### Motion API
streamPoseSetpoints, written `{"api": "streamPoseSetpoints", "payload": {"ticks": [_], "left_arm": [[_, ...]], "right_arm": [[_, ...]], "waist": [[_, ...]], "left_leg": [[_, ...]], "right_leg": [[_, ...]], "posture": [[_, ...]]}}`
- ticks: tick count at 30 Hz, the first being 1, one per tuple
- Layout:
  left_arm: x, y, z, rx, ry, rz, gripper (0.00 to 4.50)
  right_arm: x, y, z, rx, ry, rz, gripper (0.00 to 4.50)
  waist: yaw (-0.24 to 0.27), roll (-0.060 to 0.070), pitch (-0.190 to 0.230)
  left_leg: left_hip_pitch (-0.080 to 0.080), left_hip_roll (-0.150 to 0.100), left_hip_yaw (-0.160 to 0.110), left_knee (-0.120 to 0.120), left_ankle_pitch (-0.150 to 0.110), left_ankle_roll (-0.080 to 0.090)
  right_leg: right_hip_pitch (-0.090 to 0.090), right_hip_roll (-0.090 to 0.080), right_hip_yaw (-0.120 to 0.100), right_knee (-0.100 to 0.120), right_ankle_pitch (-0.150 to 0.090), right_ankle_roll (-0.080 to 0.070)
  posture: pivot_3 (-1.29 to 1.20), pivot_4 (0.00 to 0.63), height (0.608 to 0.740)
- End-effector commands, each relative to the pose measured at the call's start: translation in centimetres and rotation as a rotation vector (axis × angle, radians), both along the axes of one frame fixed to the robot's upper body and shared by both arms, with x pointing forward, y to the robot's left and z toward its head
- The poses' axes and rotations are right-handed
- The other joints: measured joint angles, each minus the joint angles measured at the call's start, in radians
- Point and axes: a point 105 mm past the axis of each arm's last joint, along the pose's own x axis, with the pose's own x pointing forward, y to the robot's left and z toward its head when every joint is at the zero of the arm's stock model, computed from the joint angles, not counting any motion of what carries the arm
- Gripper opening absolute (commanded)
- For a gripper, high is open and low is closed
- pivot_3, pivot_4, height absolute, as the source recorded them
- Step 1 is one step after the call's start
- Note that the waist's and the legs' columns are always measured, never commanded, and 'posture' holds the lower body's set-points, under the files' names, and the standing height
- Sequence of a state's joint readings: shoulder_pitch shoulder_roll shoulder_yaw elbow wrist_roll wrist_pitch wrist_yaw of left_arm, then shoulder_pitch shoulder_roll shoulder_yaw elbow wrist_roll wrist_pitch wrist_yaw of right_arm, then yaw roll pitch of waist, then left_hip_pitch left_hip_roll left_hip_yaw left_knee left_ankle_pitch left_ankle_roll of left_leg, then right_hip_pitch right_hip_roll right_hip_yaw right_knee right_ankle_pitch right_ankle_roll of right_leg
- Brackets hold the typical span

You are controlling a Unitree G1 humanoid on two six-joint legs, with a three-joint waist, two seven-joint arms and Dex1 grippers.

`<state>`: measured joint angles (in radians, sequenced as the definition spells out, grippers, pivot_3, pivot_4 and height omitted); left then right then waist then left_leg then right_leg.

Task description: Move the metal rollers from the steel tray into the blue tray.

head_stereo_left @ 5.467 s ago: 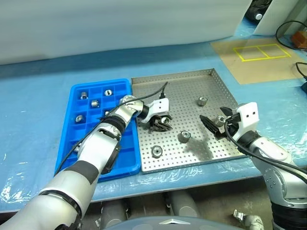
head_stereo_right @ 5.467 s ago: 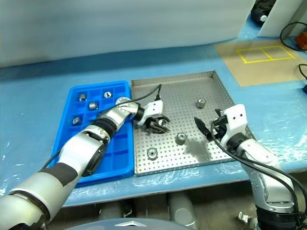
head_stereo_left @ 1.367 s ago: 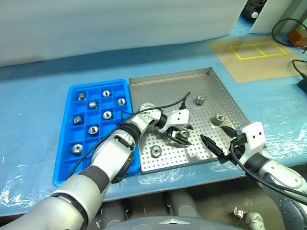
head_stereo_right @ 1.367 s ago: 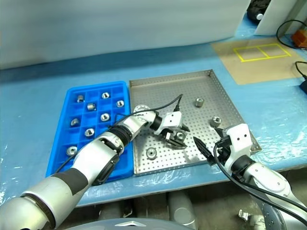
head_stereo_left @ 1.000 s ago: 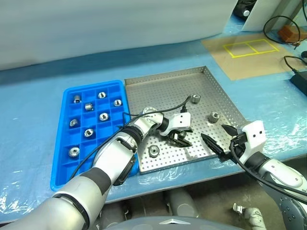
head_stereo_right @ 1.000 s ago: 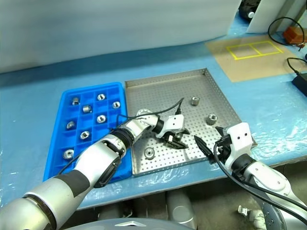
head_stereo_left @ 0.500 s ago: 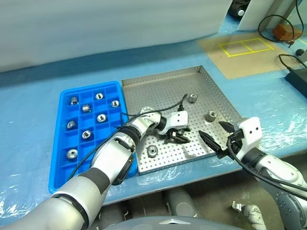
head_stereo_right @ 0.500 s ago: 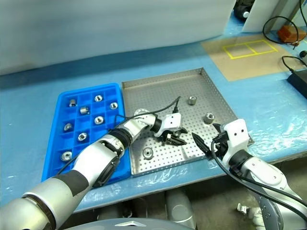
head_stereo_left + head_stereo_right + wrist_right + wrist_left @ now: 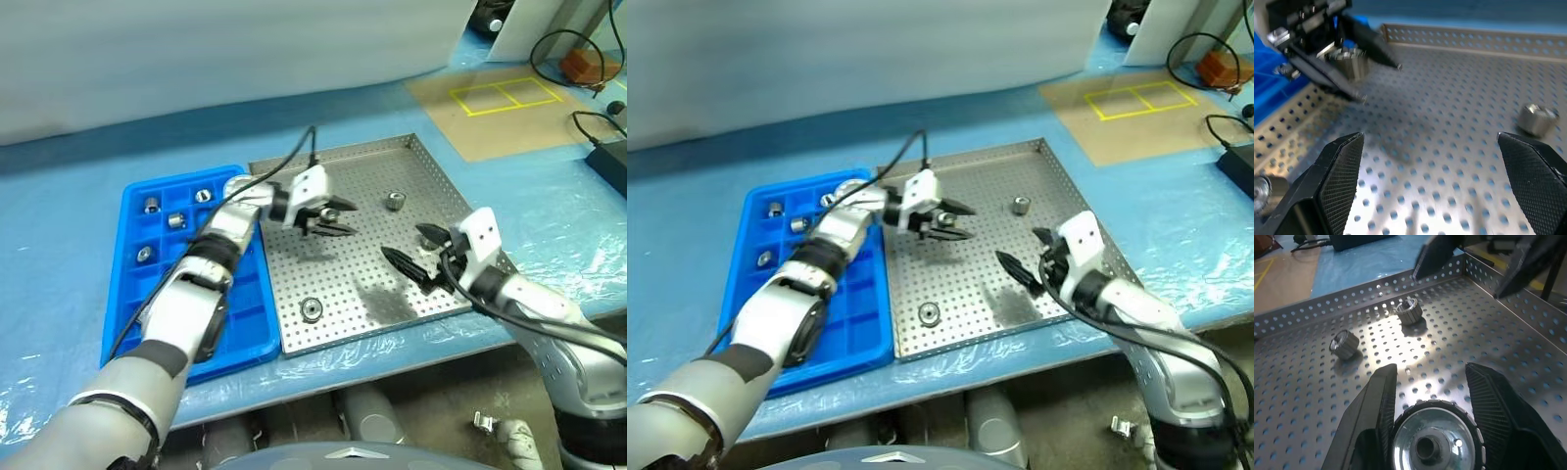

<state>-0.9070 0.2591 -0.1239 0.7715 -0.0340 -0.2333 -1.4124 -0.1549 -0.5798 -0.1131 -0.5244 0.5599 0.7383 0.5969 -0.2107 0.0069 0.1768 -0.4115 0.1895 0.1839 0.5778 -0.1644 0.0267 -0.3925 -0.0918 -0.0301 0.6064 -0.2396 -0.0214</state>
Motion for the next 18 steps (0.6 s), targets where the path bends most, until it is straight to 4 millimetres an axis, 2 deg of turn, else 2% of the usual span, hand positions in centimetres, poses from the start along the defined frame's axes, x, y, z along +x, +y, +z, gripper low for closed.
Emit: {"api": "streamPoseSetpoints", "payload": {"ticks": [1,6,10,15,18], "left_arm": [[-0.7,1.6,2.5,-0.013,-0.064,0.005,1.93],[-1.3,4.3,4.2,-0.027,-0.082,0.120,1.93],[-3.2,5.7,4.9,-0.033,-0.065,0.165,1.93],[-6.1,7.4,4.1,0.018,0.000,0.206,1.93],[-8.0,8.4,3.2,0.045,0.058,0.227,1.93]], "right_arm": [[0.1,2.4,0.9,0.006,-0.011,0.173,4.50],[1.6,4.5,1.1,-0.039,-0.021,0.338,4.50],[2.4,6.2,1.0,-0.051,-0.020,0.443,4.50],[2.9,7.8,0.2,-0.060,-0.010,0.537,4.50],[3.0,8.5,-0.2,-0.062,-0.002,0.574,4.50]], "waist": [[0.032,0.000,0.000],[0.134,0.001,0.001],[0.215,0.001,0.001],[0.279,0.001,0.001],[0.297,0.001,0.001]], "left_leg": [[0.000,0.000,-0.001,0.000,0.000,0.000],[0.001,0.000,-0.001,0.000,0.002,-0.003],[0.001,0.001,0.001,-0.003,0.003,-0.005],[0.000,0.001,0.004,-0.007,0.005,-0.008],[0.000,0.002,0.004,-0.008,0.007,-0.013]], "right_leg": [[0.000,0.000,0.000,0.000,0.000,0.000],[0.000,-0.001,0.000,0.002,0.000,-0.001],[-0.002,-0.001,0.001,0.003,-0.001,-0.002],[-0.010,-0.001,0.002,0.013,-0.003,-0.007],[-0.013,0.000,0.002,0.016,-0.004,-0.008]], "posture": [[-0.26,0.150,0.740],[-0.12,0.150,0.740],[0.00,0.150,0.740],[0.08,0.150,0.740],[0.13,0.150,0.740]]}}
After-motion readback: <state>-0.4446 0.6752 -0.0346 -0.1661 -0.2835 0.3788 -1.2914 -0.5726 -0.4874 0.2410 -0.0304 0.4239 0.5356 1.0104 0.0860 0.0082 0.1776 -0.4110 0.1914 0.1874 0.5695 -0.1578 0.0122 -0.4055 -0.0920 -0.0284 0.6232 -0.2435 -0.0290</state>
